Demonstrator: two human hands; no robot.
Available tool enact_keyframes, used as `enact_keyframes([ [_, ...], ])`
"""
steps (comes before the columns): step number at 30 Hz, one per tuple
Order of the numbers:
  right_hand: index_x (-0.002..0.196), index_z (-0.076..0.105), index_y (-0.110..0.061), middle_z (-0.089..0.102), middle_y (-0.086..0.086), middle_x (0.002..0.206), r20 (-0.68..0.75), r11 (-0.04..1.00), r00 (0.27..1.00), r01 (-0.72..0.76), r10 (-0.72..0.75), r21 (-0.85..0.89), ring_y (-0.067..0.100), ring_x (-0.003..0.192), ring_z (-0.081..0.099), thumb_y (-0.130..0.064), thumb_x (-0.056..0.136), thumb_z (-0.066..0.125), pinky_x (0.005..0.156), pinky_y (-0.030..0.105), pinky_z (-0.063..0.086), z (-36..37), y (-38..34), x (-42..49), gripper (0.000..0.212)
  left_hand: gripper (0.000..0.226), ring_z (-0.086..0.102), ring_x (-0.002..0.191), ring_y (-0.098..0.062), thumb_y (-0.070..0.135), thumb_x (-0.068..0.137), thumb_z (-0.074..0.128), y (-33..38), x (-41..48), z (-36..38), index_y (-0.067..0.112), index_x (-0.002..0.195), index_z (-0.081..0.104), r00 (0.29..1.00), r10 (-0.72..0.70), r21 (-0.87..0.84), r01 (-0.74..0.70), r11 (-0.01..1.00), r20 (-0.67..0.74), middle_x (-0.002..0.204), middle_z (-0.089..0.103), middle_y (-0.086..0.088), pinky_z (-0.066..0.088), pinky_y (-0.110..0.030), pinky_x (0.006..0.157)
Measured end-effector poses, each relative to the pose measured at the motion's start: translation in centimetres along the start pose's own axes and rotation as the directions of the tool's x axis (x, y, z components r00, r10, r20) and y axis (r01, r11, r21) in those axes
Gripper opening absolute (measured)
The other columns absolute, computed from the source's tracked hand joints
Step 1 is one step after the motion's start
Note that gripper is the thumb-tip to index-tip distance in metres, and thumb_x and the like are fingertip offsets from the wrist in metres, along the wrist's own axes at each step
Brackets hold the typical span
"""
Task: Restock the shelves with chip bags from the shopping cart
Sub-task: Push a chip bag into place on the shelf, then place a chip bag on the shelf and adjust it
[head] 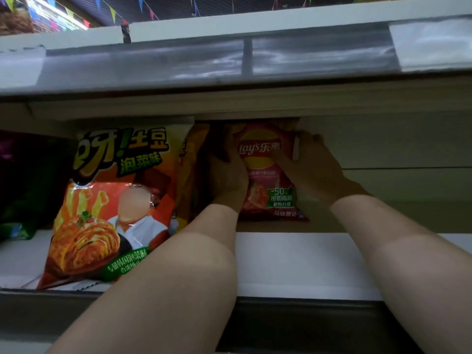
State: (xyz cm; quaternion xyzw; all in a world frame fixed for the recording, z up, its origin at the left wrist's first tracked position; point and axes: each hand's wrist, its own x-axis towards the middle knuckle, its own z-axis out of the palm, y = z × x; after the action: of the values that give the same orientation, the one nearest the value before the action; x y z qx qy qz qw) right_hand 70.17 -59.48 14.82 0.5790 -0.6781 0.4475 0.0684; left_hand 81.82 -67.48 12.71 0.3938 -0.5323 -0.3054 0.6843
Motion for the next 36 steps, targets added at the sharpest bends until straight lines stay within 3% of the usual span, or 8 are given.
enact_keyframes([
  [3,0.144,0.035,-0.020,0.039,0.014,0.132,-0.123,0.990,0.985,0.106,-0.118,-0.096,0.038,0.118,0.048,-0.043,0.091,0.060,0.094,0.044,0.043,-0.6,-0.7,-0.4,0.063,0.058,0.038,0.136,-0.028,0.047,0.101,0.036,0.8,-0.7,-0.1,0.014,0.149,0.030,0.998,0.059,0.134,-0.054,0.989,-0.032,0.150,0.038,-0.010,0.030,-0.032,0.107],
  [9,0.150,0.029,-0.030,0.045,0.010,0.131,0.082,0.973,0.971,0.221,-0.225,0.060,0.033,0.116,0.046,-0.032,0.084,0.070,0.089,0.028,0.037,0.5,-0.8,-0.5,0.078,0.054,0.031,0.138,-0.035,0.034,0.100,0.045,0.8,-1.2,-0.8,0.013,0.148,0.033,0.960,0.278,0.351,-0.267,0.897,0.020,0.148,0.032,-0.022,0.028,-0.041,0.110],
  [13,0.146,0.037,-0.029,0.040,0.012,0.138,0.014,0.967,0.970,0.241,-0.241,-0.081,0.034,0.115,0.051,-0.039,0.087,0.066,0.095,0.036,0.043,0.4,-1.3,-0.9,0.067,0.054,0.042,0.126,-0.044,0.032,0.089,0.042,1.2,-1.7,-1.3,0.008,0.138,0.050,0.911,0.407,0.471,-0.386,0.793,0.062,0.134,0.044,-0.030,0.035,-0.046,0.103],
  [15,0.142,0.045,-0.029,0.042,0.010,0.142,-0.057,0.934,0.943,0.316,-0.329,-0.163,0.033,0.111,0.056,-0.035,0.091,0.061,0.088,0.035,0.046,0.4,-1.9,-1.2,0.054,0.051,0.048,0.116,-0.048,0.028,0.084,0.045,1.5,-1.8,-1.3,0.008,0.129,0.059,0.864,0.497,0.534,-0.455,0.712,0.074,0.125,0.051,-0.032,0.040,-0.049,0.094],
  [18,0.134,0.052,-0.025,0.061,0.007,0.121,0.016,0.907,0.915,0.403,-0.404,-0.123,0.029,0.099,0.062,-0.019,0.095,0.052,0.079,0.031,0.049,1.0,-2.3,-1.4,0.040,0.040,0.057,0.099,-0.047,0.024,0.086,0.047,1.5,-1.4,-1.2,0.008,0.115,0.067,0.795,0.588,0.584,-0.550,0.597,0.149,0.109,0.059,-0.029,0.048,-0.049,0.080],
  [21,0.137,0.049,-0.021,0.063,0.008,0.119,0.138,0.924,0.925,0.369,-0.354,-0.103,0.028,0.102,0.061,-0.013,0.095,0.051,0.084,0.032,0.048,1.3,-1.9,-1.6,0.043,0.035,0.055,0.112,-0.041,0.018,0.096,0.049,1.0,-1.3,-1.0,0.012,0.130,0.059,0.836,0.472,0.588,-0.539,0.603,0.281,0.124,0.056,-0.021,0.050,-0.047,0.089],
  [31,0.151,0.028,-0.023,0.043,0.012,0.146,0.261,0.952,0.934,0.282,-0.243,-0.122,0.034,0.123,0.050,-0.017,0.100,0.045,0.102,0.040,0.043,2.1,-2.3,-1.8,0.054,0.047,0.045,0.128,-0.034,0.025,0.101,0.045,1.0,-1.9,-1.5,0.014,0.146,0.036,0.857,0.384,0.573,-0.516,0.637,0.344,0.143,0.044,-0.015,0.041,-0.042,0.104],
  [36,0.155,0.013,-0.022,0.021,0.013,0.158,0.343,0.947,0.921,0.260,-0.184,-0.189,0.038,0.131,0.043,-0.025,0.102,0.039,0.107,0.043,0.040,2.0,-2.9,-2.4,0.060,0.064,0.015,0.146,-0.032,0.037,0.100,0.045,1.5,-2.6,-2.2,0.022,0.154,0.013,0.864,0.244,0.734,-0.503,0.456,0.441,0.161,0.008,-0.010,0.022,-0.041,0.117],
])
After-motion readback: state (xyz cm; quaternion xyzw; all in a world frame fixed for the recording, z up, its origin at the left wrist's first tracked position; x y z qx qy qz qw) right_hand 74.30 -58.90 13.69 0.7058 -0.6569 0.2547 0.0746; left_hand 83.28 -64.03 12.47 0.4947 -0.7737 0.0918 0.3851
